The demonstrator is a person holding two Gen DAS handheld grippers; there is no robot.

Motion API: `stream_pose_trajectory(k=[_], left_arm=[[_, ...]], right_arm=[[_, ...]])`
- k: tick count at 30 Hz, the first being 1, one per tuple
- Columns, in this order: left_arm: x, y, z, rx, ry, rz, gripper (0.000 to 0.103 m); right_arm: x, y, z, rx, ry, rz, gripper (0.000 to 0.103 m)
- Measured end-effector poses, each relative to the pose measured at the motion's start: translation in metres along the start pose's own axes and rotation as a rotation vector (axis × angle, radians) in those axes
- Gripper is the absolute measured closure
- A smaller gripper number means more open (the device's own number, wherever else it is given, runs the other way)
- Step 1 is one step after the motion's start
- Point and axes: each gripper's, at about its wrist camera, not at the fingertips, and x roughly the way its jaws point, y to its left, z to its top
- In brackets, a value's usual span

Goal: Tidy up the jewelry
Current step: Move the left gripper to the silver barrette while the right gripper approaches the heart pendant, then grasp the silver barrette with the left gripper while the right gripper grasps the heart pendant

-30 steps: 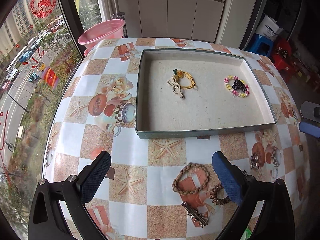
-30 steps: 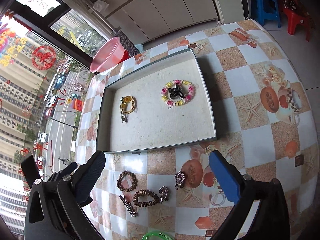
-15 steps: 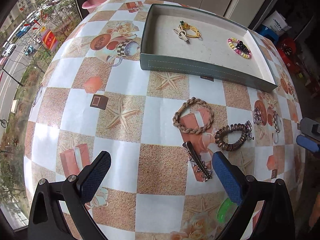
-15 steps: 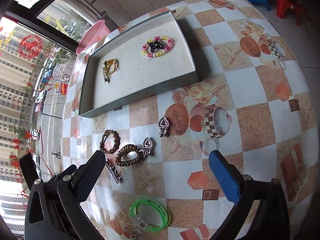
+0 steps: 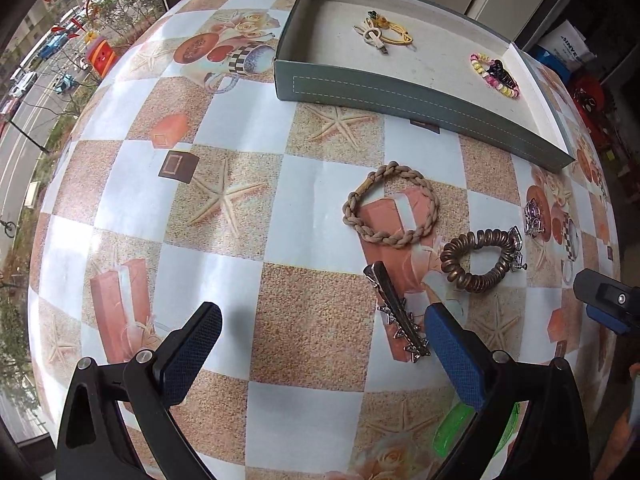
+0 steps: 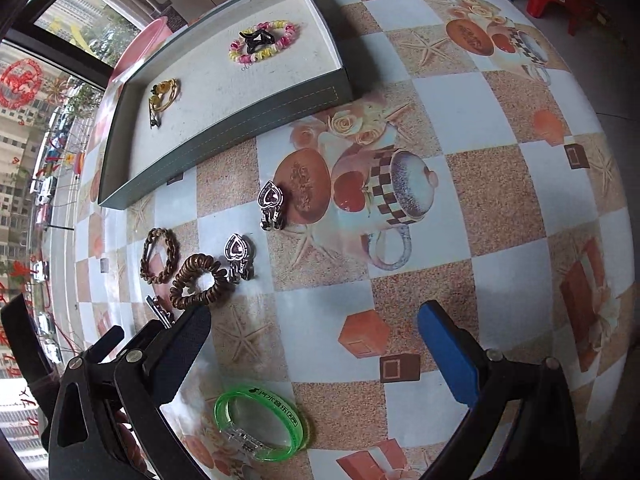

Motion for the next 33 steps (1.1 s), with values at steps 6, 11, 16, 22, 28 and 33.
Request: stream_pose_trajectory(k=[6,11,16,22,28,33], left_arm=[[0.01,-0.01,0.002,0.003,0.003,0.03,0.0],[0.015,-0.024,0.001,0.016,0.001,0.05,0.0],[0.016,-0.033,0.002,0.035,-0.017,0.069,0.001],[0.003,-0.042,-0.003,0.09,-0.045,0.057,0.03],[-0.004,-0.065,-0.005,0.165,-0.06,0.042,0.055],[-0.006,-0.072,-0.006,0.19,-0.064,0.011,0.072]], right_arm=[[0.011,0.006,0.018,0.008,-0.02,-0.03,0.0],[0.022,0.018,0.031,-0.002,-0.034,-0.037,0.0],[0.035,0.031,0.04,-0.045,-0.049,-0.101,0.014],[0.04,0.055,0.044,-0.167,-0.074,-0.203,0.034],[0.04,0.067,0.04,-0.251,-0.087,-0.256,0.056],[0.037,0.067,0.036,-0.258,-0.097,-0.239,0.086]])
